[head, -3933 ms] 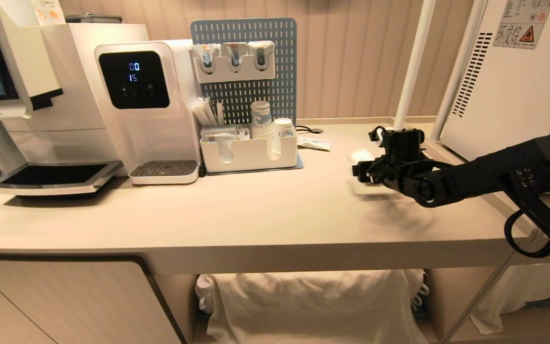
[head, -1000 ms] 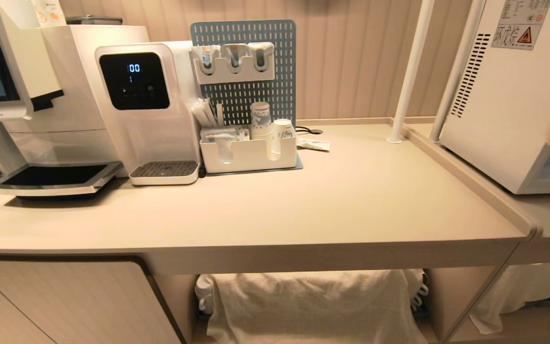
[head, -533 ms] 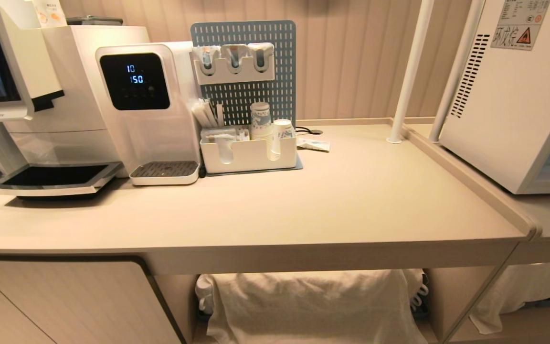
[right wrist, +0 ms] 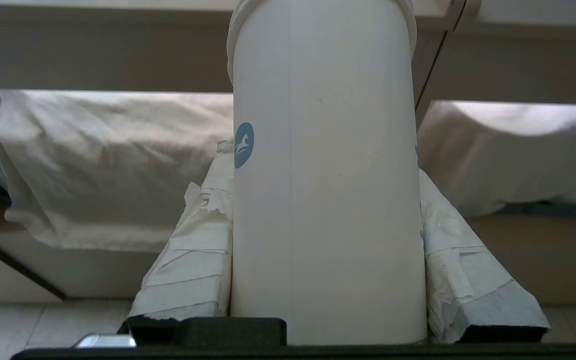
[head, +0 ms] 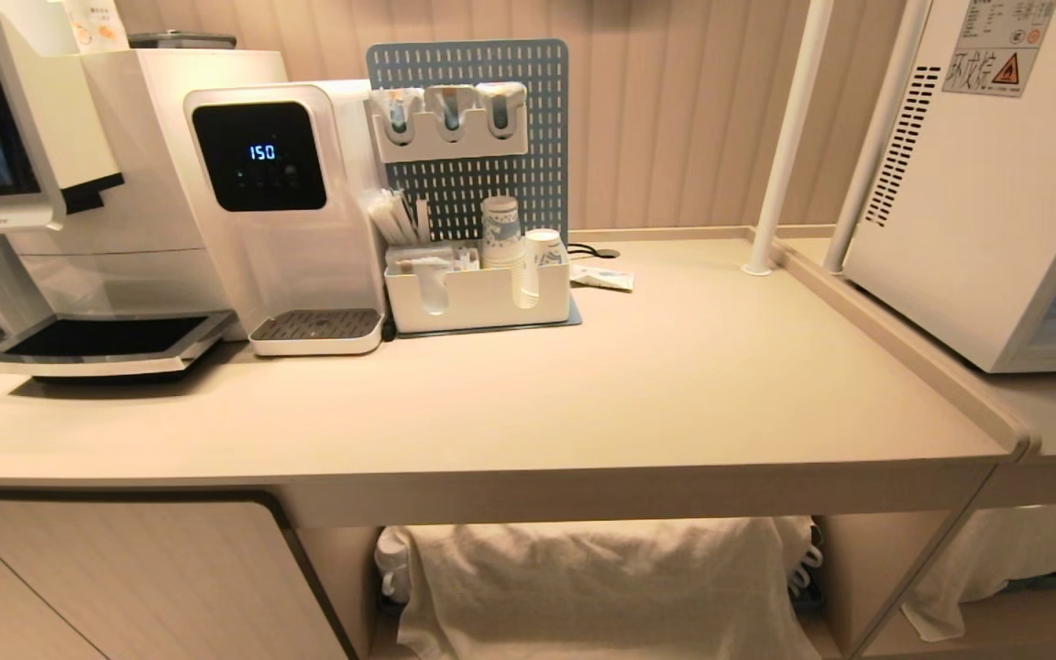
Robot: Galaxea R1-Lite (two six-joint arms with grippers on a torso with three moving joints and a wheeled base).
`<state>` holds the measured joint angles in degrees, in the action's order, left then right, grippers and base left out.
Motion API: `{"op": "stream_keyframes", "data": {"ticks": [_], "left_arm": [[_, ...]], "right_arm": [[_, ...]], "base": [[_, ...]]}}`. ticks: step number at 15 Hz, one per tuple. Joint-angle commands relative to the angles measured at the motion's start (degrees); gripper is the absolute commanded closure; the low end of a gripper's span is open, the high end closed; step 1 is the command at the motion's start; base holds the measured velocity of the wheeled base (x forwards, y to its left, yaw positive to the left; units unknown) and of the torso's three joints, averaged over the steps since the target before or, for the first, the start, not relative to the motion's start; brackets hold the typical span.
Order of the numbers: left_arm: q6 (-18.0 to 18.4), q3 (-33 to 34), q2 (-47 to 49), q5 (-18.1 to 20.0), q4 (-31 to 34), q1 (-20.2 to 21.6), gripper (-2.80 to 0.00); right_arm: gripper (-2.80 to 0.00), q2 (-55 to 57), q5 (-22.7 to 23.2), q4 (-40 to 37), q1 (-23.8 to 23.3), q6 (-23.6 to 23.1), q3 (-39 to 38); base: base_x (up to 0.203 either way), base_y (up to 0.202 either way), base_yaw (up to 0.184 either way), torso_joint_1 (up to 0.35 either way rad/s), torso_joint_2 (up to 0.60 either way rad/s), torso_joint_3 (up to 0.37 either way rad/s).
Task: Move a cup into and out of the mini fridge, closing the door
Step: Put the paper cup in the freezer
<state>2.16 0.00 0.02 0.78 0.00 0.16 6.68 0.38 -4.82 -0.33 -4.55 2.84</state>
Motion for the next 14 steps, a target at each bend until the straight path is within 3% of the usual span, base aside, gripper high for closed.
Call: {"op": "stream_keyframes", "data": {"ticks": [1, 2, 11, 13, 14], "left_arm": [[0.0, 0.0, 0.0, 0.0, 0.0, 0.0, 0.00], [0.0, 0.0, 0.0, 0.0, 0.0, 0.0, 0.00], [0.0, 0.0, 0.0, 0.0, 0.0, 0.0, 0.00], [1.4, -0.1, 0.1, 0.0, 0.6, 0.0, 0.00], [4.2, -0.1, 0.1, 0.1, 0.6, 0.0, 0.00]], "right_arm": [[0.00, -7.1, 0.3, 2.9, 0.3, 0.2, -1.8], [0.00, -6.9, 0.3, 5.6, 0.4, 0.6, -3.2], [0.00, -6.7, 0.3, 5.0, 0.4, 0.2, -2.8], [0.00, -6.7, 0.3, 4.9, 0.4, 0.3, -2.8], [0.00, -6.7, 0.3, 4.9, 0.4, 0.2, -2.8]], "base": [[0.000, 0.000, 0.000, 0.000, 0.00, 0.000], [0.000, 0.000, 0.000, 0.000, 0.00, 0.000], [0.000, 0.000, 0.000, 0.000, 0.00, 0.000], [0.000, 0.000, 0.000, 0.000, 0.00, 0.000], [0.000, 0.000, 0.000, 0.000, 0.00, 0.000]]}}
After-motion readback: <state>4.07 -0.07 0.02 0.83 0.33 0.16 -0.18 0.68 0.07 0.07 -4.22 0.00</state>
